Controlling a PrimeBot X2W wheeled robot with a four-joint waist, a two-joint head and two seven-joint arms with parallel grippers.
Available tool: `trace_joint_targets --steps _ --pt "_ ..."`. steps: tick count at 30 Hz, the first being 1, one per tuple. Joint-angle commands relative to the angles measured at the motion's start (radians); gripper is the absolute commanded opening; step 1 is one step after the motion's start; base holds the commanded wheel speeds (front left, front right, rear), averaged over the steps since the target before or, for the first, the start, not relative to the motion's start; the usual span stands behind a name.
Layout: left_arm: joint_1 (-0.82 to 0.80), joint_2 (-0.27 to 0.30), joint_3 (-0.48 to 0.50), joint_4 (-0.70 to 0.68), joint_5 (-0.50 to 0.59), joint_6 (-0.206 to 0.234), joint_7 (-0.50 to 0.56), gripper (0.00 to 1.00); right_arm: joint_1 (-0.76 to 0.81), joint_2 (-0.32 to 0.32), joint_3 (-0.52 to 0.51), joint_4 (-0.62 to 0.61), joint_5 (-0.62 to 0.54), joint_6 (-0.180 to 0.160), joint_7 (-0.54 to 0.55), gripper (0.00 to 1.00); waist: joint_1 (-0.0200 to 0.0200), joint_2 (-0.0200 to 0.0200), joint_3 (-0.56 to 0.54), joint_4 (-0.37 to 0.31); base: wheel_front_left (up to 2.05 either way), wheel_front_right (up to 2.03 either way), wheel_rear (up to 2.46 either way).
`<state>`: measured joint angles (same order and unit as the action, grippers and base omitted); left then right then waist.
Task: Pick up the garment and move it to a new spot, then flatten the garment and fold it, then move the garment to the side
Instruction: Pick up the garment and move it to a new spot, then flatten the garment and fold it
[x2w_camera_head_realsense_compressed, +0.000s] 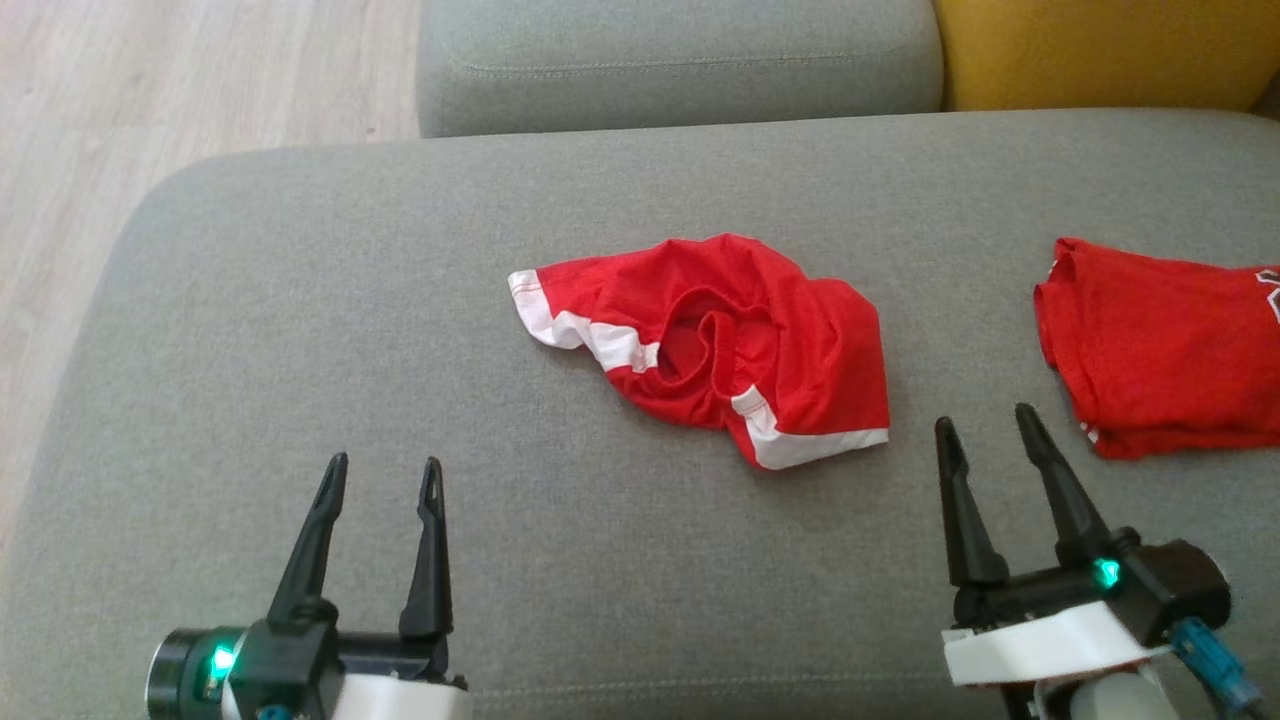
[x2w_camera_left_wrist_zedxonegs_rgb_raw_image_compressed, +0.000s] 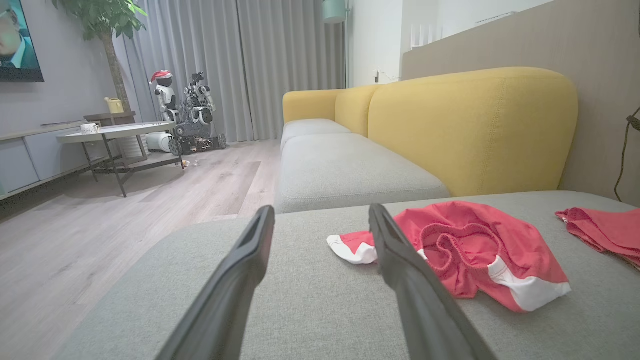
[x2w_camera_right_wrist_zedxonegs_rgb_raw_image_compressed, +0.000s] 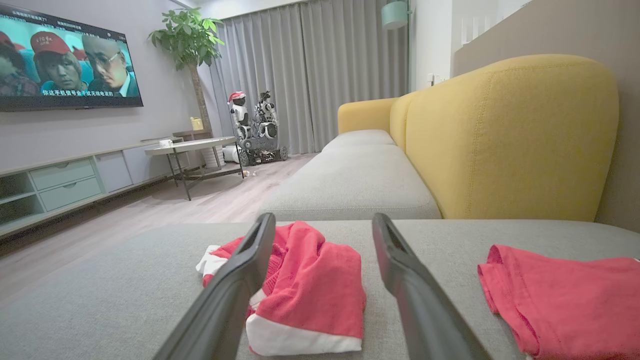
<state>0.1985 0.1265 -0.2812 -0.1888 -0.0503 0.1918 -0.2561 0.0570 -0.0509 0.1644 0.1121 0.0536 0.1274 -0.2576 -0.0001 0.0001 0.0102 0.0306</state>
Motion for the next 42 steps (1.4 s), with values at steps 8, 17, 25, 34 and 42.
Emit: trace_joint_targets --steps 8,17,25,34,42 --pt "-0.016 -0.039 0.059 -0.017 -0.002 -0.014 -0.006 1.0 -0.02 0.001 0.037 -0.006 -0.018 0.003 -0.004 1.0 0.0001 -0.0001 -0.009 -0.003 0.0 0.0 0.0" --pt "-0.012 -0.055 0.083 0.0 0.001 -0.035 -0.006 1.0 -0.016 0.001 0.028 -0.008 -0.012 0.003 -0.004 1.0 0.0001 -0.0001 -0.005 -0.009 0.0 0.0 0.0" --pt "-0.019 -0.068 0.093 0.016 -0.007 -0.048 -0.006 1.0 -0.026 0.001 0.016 -0.007 -0.01 0.003 -0.004 1.0 0.0001 -0.0001 0.009 -0.023 0.0 0.0 0.0" --pt "-0.212 -0.036 -0.013 0.179 0.034 -0.231 -0.006 1.0 -0.072 0.001 0.017 -0.027 0.01 0.003 -0.004 1.0 0.0001 -0.0001 0.089 -0.051 0.0 0.0 0.0" --pt "-0.497 -0.03 -0.191 0.434 0.045 -0.317 -0.006 1.0 -0.134 0.001 0.025 -0.05 0.012 0.003 -0.004 1.0 0.0001 -0.0001 0.195 -0.096 0.0 0.0 0.0"
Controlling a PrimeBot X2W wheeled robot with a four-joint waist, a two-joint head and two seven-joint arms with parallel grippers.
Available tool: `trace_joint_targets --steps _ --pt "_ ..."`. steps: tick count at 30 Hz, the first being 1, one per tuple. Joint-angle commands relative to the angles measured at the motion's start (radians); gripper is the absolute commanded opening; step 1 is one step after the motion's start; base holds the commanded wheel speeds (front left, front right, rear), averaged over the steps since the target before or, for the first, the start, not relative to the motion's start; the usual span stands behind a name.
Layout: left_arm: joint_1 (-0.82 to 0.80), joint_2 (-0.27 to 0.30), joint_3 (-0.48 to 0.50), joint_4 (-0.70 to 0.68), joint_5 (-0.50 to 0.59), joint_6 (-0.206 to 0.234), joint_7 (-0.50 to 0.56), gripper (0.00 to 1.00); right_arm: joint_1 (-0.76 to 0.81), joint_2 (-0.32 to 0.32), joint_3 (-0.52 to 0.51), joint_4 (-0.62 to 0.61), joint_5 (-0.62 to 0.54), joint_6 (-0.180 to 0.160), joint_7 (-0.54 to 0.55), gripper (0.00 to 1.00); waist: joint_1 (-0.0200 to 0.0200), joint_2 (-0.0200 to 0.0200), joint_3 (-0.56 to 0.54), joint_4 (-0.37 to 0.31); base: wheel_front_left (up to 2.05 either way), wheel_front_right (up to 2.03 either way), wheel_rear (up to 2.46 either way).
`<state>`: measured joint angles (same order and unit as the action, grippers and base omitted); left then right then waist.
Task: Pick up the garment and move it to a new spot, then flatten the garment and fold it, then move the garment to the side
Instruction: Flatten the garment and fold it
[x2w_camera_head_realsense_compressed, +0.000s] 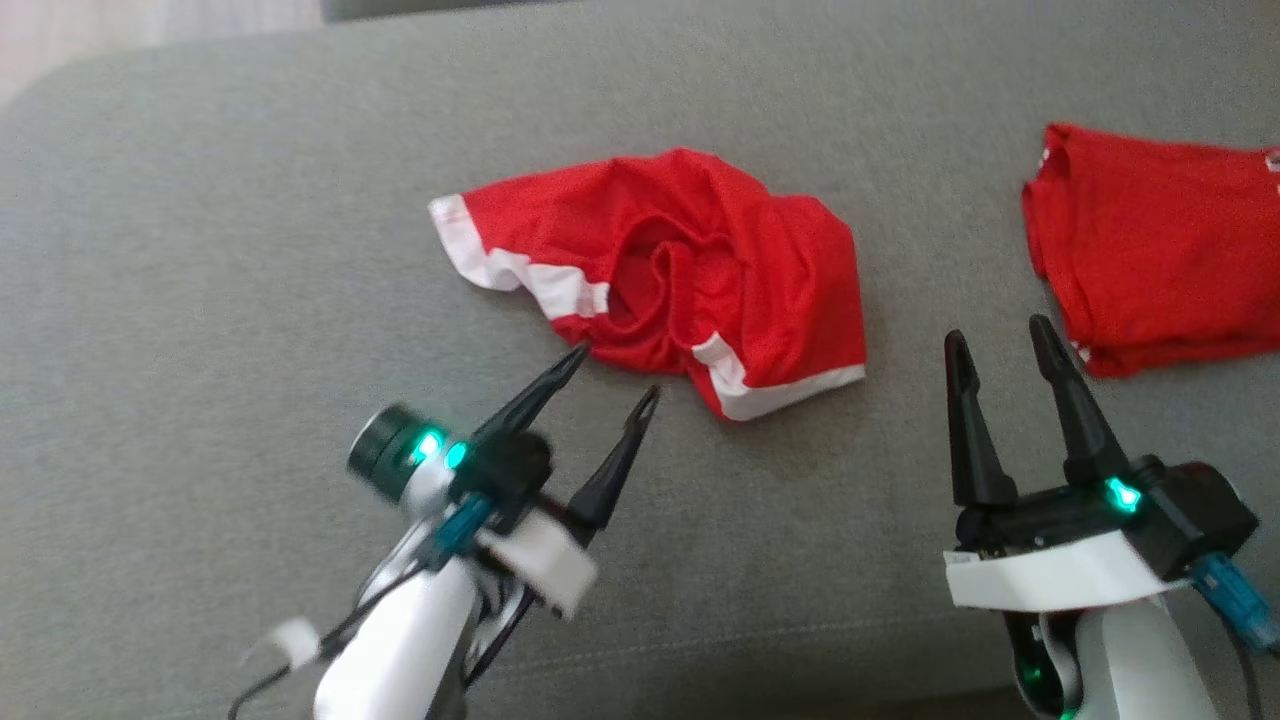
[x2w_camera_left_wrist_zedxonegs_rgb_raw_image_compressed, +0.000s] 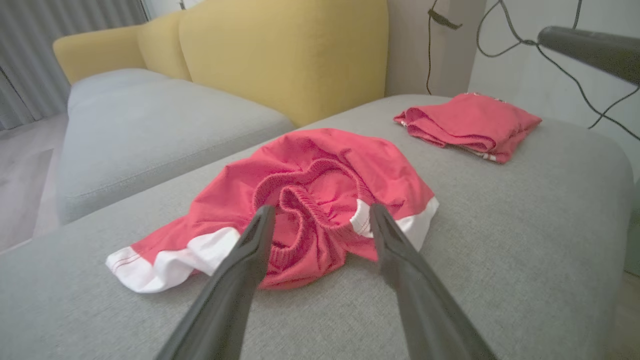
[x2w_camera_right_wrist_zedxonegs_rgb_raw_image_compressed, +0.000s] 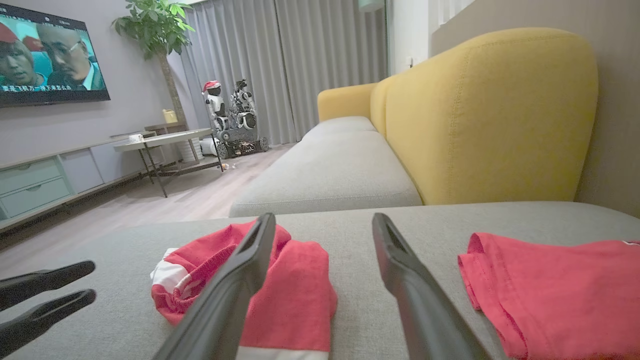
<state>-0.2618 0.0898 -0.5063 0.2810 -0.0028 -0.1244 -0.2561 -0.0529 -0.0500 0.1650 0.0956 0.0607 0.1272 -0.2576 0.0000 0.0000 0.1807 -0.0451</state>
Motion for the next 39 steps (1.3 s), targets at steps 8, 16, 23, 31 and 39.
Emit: trace_joint_targets --steps 8,16,23,31,39 --pt "-0.211 0.02 -0.097 0.123 -0.03 -0.006 -0.006 1.0 -0.059 0.0 0.014 -0.053 0.002 0.003 -0.004 1.0 0.0 0.0 0.085 -0.073 0.0 0.0 0.0" --pt "-0.298 0.046 -0.124 0.212 -0.023 -0.005 -0.006 1.0 -0.071 0.0 0.005 -0.053 0.046 0.003 -0.004 1.0 0.0 0.0 0.114 -0.109 0.0 0.0 0.0" --pt "-0.34 0.056 -0.147 0.263 -0.014 -0.006 -0.006 1.0 -0.086 0.0 0.008 -0.058 0.079 0.003 -0.004 1.0 0.0 0.0 0.129 -0.121 0.0 0.0 0.0" --pt "-0.374 0.074 -0.243 0.296 -0.045 -0.006 -0.006 0.04 -0.095 0.0 -0.006 -0.053 0.097 0.003 -0.004 1.0 0.0 0.0 0.128 -0.126 0.0 0.0 0.0" --pt "-0.392 0.104 -0.292 0.185 -0.239 -0.006 -0.006 0.0 -0.096 0.0 0.003 -0.044 0.122 0.003 -0.004 1.0 0.0 0.0 0.085 -0.144 0.0 0.0 0.0"
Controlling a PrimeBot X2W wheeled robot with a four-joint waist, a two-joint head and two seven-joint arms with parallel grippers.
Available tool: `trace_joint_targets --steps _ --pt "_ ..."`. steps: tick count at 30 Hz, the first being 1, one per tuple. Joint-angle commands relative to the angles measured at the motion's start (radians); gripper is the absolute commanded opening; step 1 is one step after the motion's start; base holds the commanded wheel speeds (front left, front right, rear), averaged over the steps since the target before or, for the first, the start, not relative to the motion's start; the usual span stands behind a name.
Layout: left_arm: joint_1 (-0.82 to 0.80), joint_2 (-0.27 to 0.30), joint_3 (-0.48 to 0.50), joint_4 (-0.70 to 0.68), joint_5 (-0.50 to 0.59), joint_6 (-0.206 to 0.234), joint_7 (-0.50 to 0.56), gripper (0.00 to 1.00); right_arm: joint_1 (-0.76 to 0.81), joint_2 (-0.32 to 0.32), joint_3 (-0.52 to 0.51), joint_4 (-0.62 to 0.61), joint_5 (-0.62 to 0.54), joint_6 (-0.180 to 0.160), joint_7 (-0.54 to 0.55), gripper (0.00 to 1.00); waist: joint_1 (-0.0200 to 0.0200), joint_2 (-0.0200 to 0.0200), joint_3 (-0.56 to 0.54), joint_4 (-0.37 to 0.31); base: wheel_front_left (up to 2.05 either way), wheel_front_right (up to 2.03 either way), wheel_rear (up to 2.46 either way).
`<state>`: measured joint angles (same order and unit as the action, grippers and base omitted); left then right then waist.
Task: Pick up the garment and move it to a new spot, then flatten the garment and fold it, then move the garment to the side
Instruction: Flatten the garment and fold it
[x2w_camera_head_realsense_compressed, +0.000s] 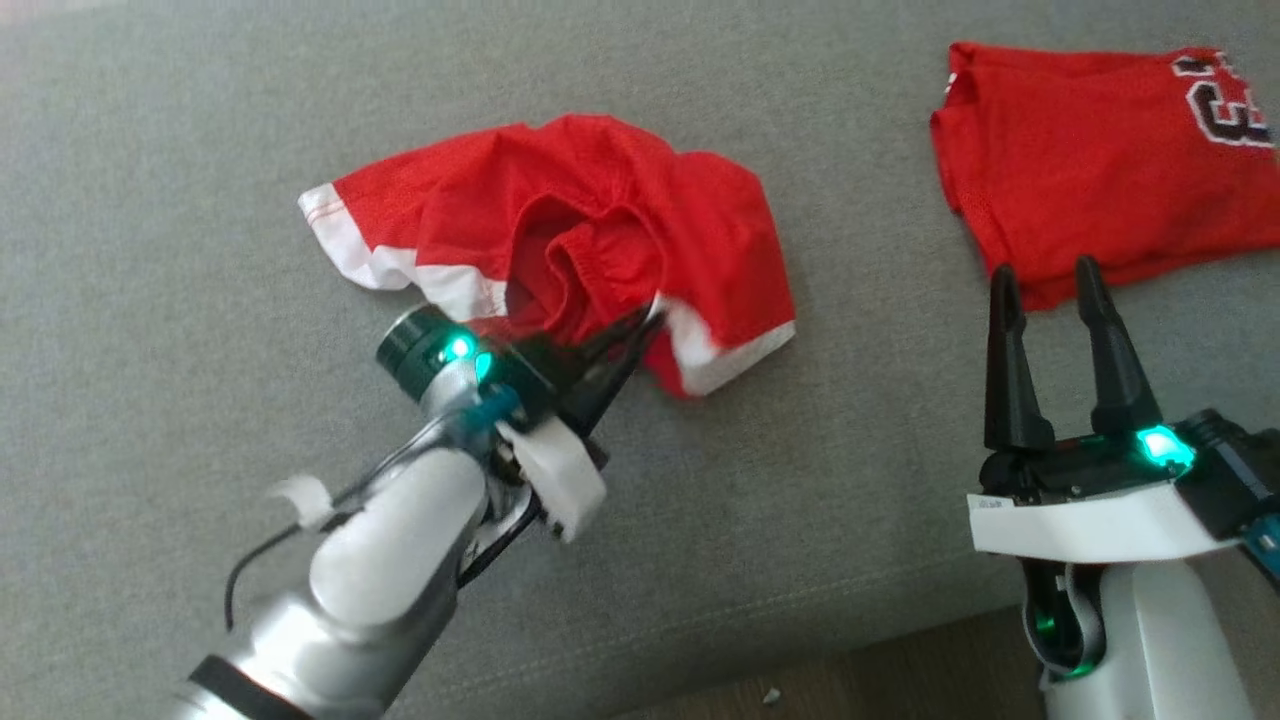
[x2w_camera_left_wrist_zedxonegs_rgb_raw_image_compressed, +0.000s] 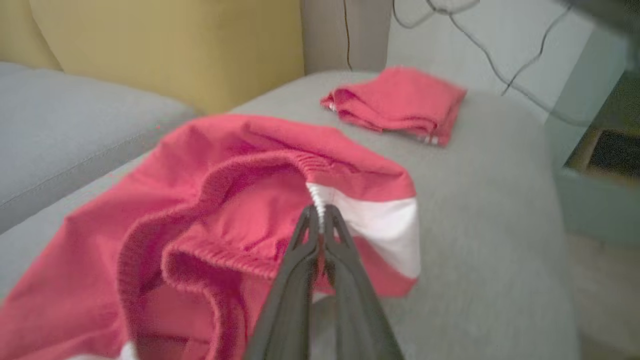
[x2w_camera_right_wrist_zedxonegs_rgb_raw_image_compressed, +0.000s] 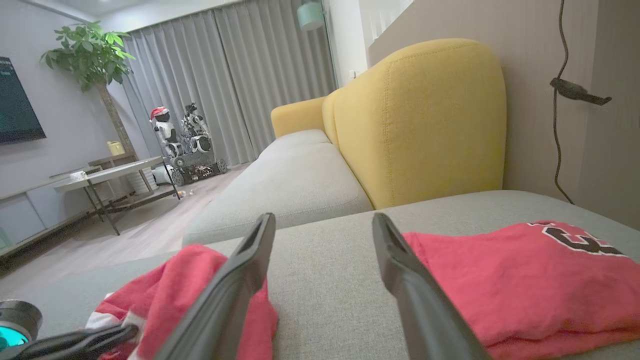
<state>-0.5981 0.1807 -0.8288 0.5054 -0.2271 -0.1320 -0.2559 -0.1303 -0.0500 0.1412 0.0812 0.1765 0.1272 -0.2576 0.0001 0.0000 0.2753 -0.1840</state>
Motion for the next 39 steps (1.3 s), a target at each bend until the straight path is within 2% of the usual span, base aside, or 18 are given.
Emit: trace_joint_targets --steps 1,9,13,16,19,23,24,27,32,36,39 --pt "-0.066 0.018 0.033 -0.07 -0.067 0.001 -0.006 0.0 -0.017 0.0 0.029 -0.029 0.01 0.003 -0.004 1.0 -0.0001 0.0 -0.02 -0.01 0.0 0.0 0.0" --pt "-0.271 0.121 -0.011 -0.26 -0.357 0.001 0.032 0.0 -0.001 0.0 0.03 -0.034 0.038 0.003 -0.004 1.0 -0.0001 0.0 -0.09 -0.043 0.0 0.0 0.0" --pt "-0.386 0.154 -0.003 -0.355 -0.441 0.001 0.072 0.0 0.009 0.0 0.031 -0.036 0.036 0.003 -0.004 1.0 -0.0001 0.0 -0.118 -0.042 0.0 0.0 0.0" --pt "-0.419 0.204 0.037 -0.414 -0.477 0.005 0.1 0.0 0.021 0.0 0.016 -0.044 0.024 0.003 -0.004 1.0 -0.0001 0.0 -0.13 -0.032 0.0 0.0 0.0" --pt "-0.386 0.277 0.078 -0.468 -0.489 0.052 0.124 0.0 0.034 0.0 -0.006 -0.057 0.003 0.003 -0.004 1.0 -0.0001 0.0 -0.129 -0.006 0.0 0.0 0.0" --pt "-0.249 0.376 0.102 -0.519 -0.52 0.109 0.141 0.0 0.046 0.0 0.002 -0.058 -0.016 0.003 -0.004 1.0 -0.0001 0.0 -0.109 0.037 0.0 0.0 0.0" --pt "-0.249 0.376 0.102 -0.519 -0.52 0.109 0.141 0.0 0.046 0.0 0.002 -0.058 -0.016 0.003 -0.004 1.0 -0.0001 0.0 -0.109 0.037 0.0 0.0 0.0" --pt "-0.129 0.422 0.111 -0.527 -0.55 0.141 0.115 0.0 0.052 0.0 0.033 -0.037 -0.016 0.003 -0.004 1.0 -0.0001 0.0 -0.084 0.072 0.0 0.0 0.0" --pt "-0.014 0.442 0.119 -0.478 -0.56 0.156 0.046 0.0 0.054 0.0 0.148 0.085 0.023 0.003 -0.004 1.0 -0.0001 0.0 -0.05 0.126 0.0 0.0 0.0" --pt "0.002 0.428 0.132 -0.42 -0.538 0.161 0.015 0.0 0.011 -0.012 0.27 0.259 0.058 0.003 -0.004 1.0 -0.0001 0.0 -0.024 0.154 0.0 0.0 0.0" --pt "-0.003 0.409 0.144 -0.391 -0.525 0.153 0.004 0.0 -0.038 -0.012 0.296 0.374 0.091 0.003 -0.002 1.0 -0.0001 0.0 -0.005 0.171 0.0 0.0 0.0"
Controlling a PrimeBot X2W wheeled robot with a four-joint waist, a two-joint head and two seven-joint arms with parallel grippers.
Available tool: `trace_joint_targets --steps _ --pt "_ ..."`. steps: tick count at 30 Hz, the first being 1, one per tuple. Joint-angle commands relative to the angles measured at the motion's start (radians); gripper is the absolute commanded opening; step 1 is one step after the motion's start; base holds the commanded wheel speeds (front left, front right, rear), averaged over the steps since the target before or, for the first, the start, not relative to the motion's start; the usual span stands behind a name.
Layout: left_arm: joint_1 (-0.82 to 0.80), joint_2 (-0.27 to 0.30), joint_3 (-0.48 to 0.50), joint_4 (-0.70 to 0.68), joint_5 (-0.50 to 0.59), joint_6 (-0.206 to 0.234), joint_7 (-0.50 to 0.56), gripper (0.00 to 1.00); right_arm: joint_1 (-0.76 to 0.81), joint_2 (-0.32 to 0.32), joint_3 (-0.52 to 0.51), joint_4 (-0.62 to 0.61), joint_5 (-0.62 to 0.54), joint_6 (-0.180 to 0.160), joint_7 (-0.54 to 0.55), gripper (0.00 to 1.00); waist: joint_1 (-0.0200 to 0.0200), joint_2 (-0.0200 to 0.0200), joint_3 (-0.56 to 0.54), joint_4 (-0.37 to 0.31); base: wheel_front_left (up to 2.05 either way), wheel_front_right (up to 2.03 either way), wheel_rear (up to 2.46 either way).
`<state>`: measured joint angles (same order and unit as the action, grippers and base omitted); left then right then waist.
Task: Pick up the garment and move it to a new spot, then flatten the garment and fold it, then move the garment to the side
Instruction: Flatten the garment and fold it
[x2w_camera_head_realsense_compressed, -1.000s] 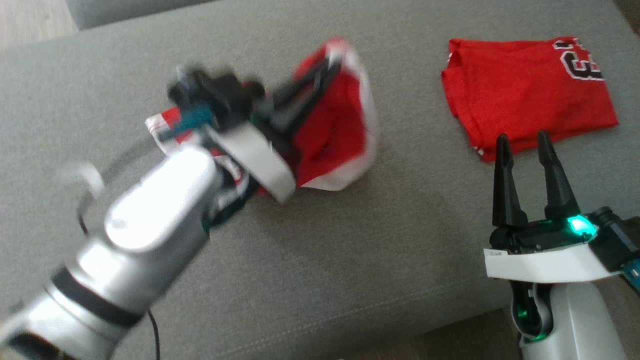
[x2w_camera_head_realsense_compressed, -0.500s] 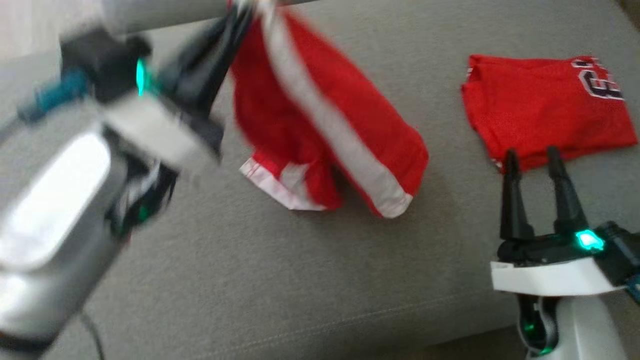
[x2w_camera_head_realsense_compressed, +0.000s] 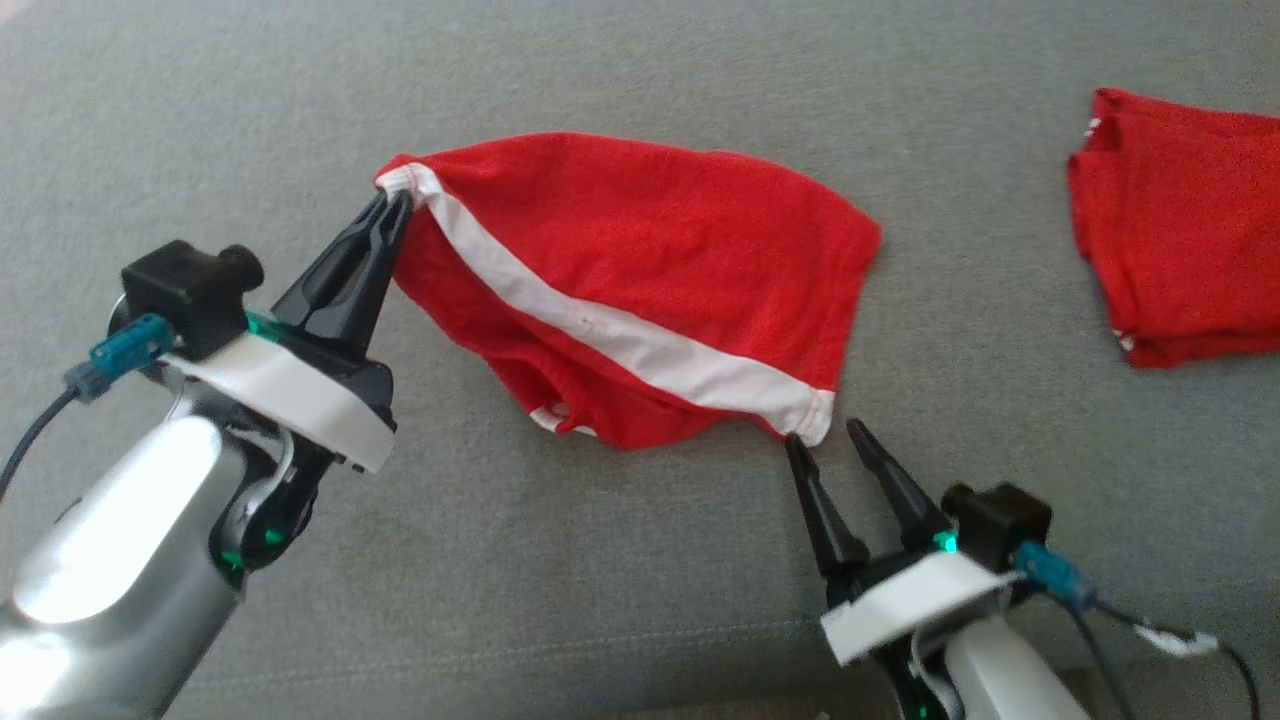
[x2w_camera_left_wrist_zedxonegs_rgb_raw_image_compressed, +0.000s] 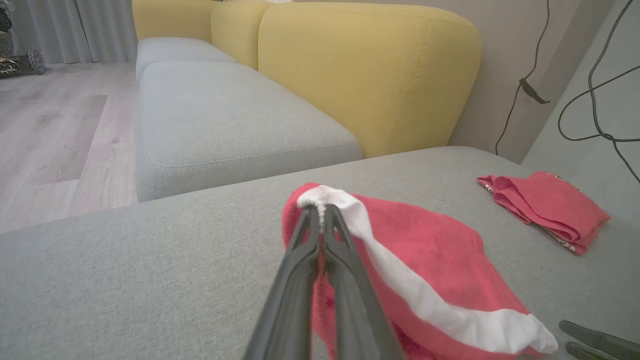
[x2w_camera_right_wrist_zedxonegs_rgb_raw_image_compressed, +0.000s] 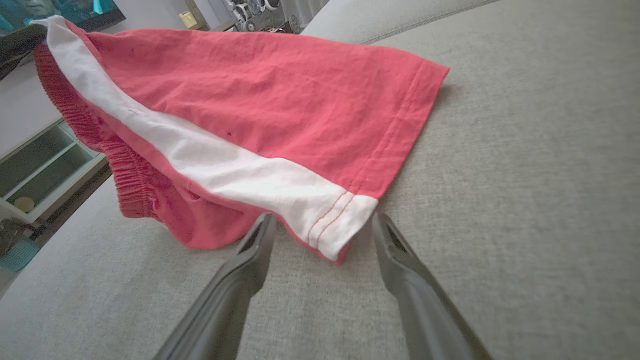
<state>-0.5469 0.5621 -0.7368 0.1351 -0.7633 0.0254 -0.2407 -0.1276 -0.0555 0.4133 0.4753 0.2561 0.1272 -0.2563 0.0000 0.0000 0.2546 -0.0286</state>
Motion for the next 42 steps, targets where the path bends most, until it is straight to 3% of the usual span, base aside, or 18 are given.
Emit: trace_joint_targets --steps 1,11,12,13,14,15,22,31,36,42 --pt "-0.056 0.023 0.053 -0.013 0.017 -0.01 -0.013 0.0 -0.057 -0.006 0.032 0.009 0.022 0.003 -0.003 1.0 0.0 0.0 0.019 0.02 0.0 0.0 0.0" --pt "-0.062 -0.012 0.081 0.042 0.052 -0.043 -0.02 0.0 -0.151 0.0 0.071 0.2 0.113 0.003 0.006 1.0 0.0 0.0 0.027 0.037 0.0 0.0 0.0" --pt "-0.061 -0.015 0.083 0.046 0.055 -0.047 -0.02 0.0 -0.156 0.001 0.082 0.207 0.123 0.003 0.005 0.9 0.0 0.0 0.025 0.037 0.0 0.0 0.0" --pt "-0.059 -0.018 0.085 0.05 0.057 -0.049 -0.02 0.0 -0.16 0.001 0.093 0.208 0.132 0.003 0.004 0.47 0.0 0.0 0.023 0.037 0.0 0.0 0.0" --pt "-0.057 -0.02 0.088 0.054 0.059 -0.052 -0.021 0.0 -0.162 0.001 0.1 0.205 0.144 0.003 0.002 0.32 0.0 0.0 0.021 0.036 0.0 0.0 0.0" --pt "-0.055 -0.022 0.091 0.057 0.062 -0.054 -0.021 0.0 -0.161 0.001 0.103 0.203 0.158 0.003 0.001 0.0 0.0 0.0 0.018 0.035 0.0 0.0 0.0" --pt "-0.025 -0.029 0.118 0.072 0.078 -0.061 -0.021 0.0 -0.132 -0.061 0.096 0.107 0.191 0.003 -0.004 0.0 0.0 0.0 -0.029 0.015 0.0 0.0 0.0" --pt "-0.068 -0.005 0.129 0.017 0.067 -0.087 0.012 0.0 -0.192 -0.202 -0.026 -0.219 0.283 0.003 0.105 0.0 0.0 0.0 -0.077 -0.034 0.0 0.0 0.0" --pt "-0.228 0.01 0.14 -0.024 0.078 -0.11 0.076 0.0 -0.379 -0.239 -0.139 -0.333 0.283 0.003 0.222 0.0 0.0 0.0 -0.035 -0.054 0.0 0.0 0.0" --pt "-0.545 -0.022 0.116 0.052 0.213 -0.126 0.098 0.0 -0.721 -0.212 -0.219 -0.23 0.282 0.003 0.276 0.0 0.0 0.0 0.098 -0.064 0.0 0.0 0.0"
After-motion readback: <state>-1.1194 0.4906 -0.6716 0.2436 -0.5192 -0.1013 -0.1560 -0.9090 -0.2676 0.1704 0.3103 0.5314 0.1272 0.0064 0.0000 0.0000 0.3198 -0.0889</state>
